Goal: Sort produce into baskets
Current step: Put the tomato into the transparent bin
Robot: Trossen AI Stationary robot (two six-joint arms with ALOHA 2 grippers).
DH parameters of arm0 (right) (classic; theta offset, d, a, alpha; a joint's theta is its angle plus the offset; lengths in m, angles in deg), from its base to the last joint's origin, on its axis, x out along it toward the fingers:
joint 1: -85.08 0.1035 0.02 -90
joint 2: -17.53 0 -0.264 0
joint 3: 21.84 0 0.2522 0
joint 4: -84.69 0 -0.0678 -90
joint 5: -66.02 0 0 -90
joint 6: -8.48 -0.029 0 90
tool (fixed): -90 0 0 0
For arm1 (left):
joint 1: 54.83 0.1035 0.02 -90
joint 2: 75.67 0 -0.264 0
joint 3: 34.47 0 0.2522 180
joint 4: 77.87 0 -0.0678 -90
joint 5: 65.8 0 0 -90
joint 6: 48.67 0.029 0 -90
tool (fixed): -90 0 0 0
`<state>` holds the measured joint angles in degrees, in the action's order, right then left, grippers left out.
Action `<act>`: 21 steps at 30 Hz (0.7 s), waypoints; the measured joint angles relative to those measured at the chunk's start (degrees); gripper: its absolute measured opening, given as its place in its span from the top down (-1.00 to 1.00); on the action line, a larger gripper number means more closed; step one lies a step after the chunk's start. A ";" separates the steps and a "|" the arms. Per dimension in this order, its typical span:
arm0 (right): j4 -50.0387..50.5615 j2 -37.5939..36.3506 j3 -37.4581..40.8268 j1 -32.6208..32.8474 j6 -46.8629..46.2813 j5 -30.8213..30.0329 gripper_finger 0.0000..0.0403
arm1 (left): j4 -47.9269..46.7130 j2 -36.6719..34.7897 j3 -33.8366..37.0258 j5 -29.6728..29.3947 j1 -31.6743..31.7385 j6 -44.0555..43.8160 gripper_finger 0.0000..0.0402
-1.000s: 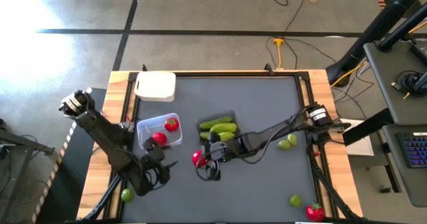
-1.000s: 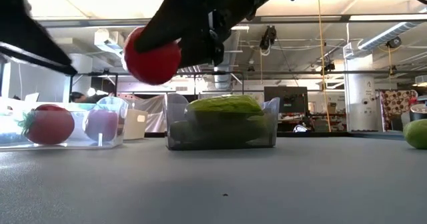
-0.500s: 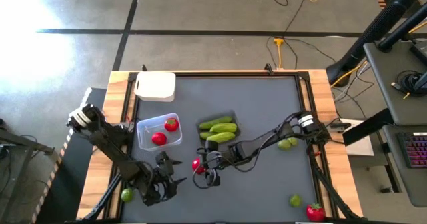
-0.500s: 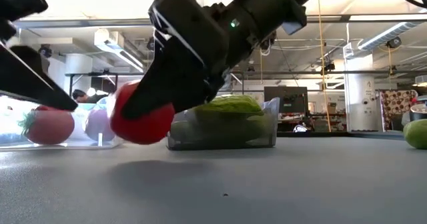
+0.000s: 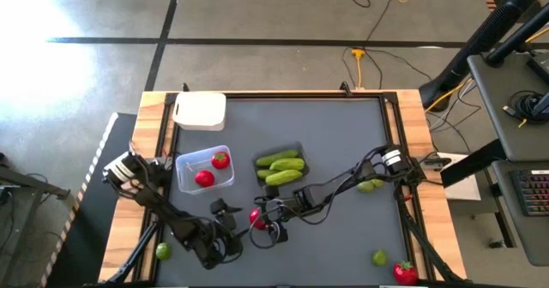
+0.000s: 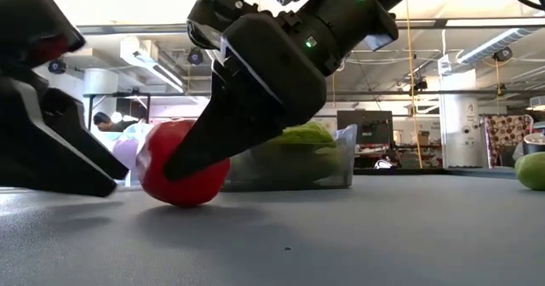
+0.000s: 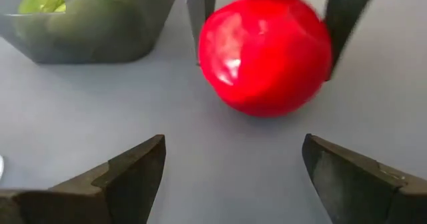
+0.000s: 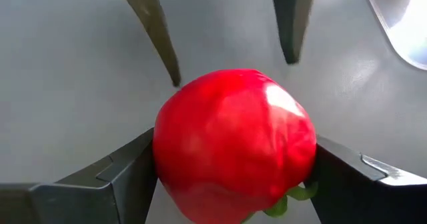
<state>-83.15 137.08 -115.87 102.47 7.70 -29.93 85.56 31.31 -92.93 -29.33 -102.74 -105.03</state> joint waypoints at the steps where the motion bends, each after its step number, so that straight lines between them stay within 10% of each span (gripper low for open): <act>1: 0.11 0.00 -0.02 0.00 0.00 0.02 -0.54 | -0.60 0.59 -0.64 0.24 0.48 0.04 -0.66; 21: 6.36 -2.49 -0.02 1.18 -0.76 -1.13 -0.88 | -7.16 6.25 -8.18 1.98 3.09 -1.13 -0.92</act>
<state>-76.79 134.60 -115.90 103.65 6.95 -31.06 78.40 37.56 -101.11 -27.35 -99.65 -106.15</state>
